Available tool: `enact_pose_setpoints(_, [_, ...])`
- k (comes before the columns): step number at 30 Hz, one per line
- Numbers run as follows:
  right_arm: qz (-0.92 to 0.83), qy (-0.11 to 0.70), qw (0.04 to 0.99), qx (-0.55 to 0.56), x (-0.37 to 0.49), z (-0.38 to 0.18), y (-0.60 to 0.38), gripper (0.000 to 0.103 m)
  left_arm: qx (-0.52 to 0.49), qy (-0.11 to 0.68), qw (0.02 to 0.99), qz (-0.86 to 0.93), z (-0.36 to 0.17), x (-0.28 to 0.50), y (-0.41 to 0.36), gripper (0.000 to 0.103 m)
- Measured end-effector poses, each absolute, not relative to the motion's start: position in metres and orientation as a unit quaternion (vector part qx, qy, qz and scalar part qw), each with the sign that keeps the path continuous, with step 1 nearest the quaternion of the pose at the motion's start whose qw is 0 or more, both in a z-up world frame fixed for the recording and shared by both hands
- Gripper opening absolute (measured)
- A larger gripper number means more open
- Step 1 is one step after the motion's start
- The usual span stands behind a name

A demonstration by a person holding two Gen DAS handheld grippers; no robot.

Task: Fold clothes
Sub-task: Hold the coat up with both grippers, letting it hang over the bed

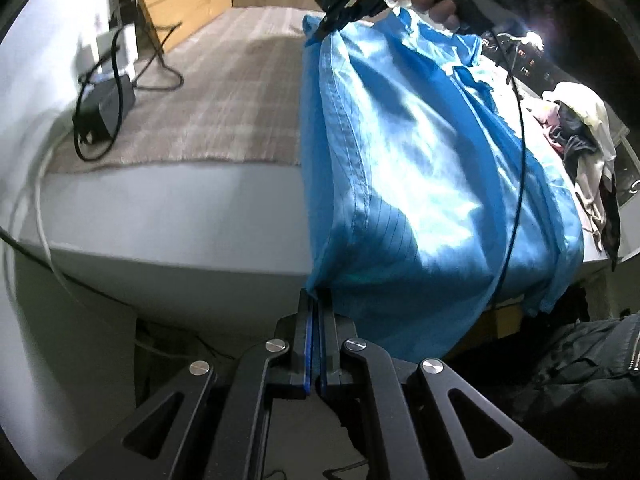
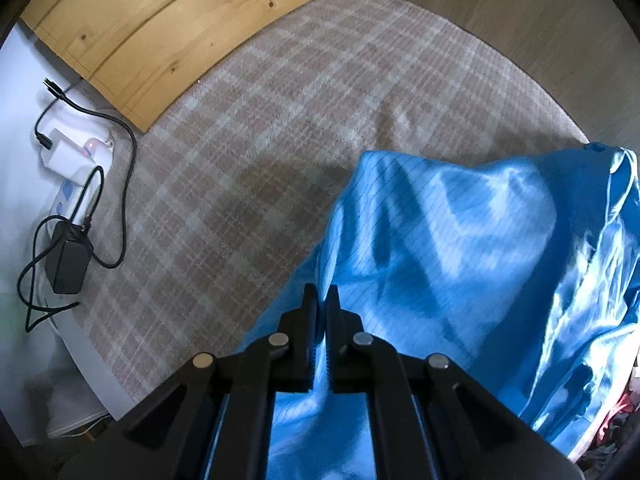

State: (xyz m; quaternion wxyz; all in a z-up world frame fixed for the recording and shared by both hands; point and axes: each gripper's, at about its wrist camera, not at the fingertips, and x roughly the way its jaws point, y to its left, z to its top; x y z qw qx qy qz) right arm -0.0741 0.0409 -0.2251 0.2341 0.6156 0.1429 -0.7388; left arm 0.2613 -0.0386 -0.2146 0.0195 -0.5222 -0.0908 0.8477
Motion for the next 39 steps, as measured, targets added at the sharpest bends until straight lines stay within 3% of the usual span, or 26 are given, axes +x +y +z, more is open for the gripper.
enact_pose_setpoints(10, [-0.748,0.126,0.262,0.596,-0.064,-0.206,0.097,0.003,-0.515,-0.063,-0.010,0.855,-0.182,0.253,-0.004,0.001])
enact_pose_setpoints(16, [-0.757,0.099,0.275,0.584,-0.135,-0.202,0.120,0.003,-0.508,-0.055,-0.017,0.859,-0.168,0.249,0.038,0.001])
enact_pose_setpoints(24, [-0.760,0.035,0.294,0.579,-0.144,-0.196,0.189,0.003,-0.502,-0.044,-0.010,0.863,-0.154,0.251,0.102,0.001])
enact_pose_setpoints(31, [-0.746,0.035,0.331,0.577,-0.146,-0.201,0.152,0.003,-0.514,-0.067,-0.079,0.852,-0.167,0.256,0.055,0.001])
enact_pose_setpoints(39, [-0.723,0.106,0.303,0.612,-0.147,-0.245,0.060,0.005,-0.562,-0.115,-0.081,0.815,-0.239,0.273,-0.018,0.006])
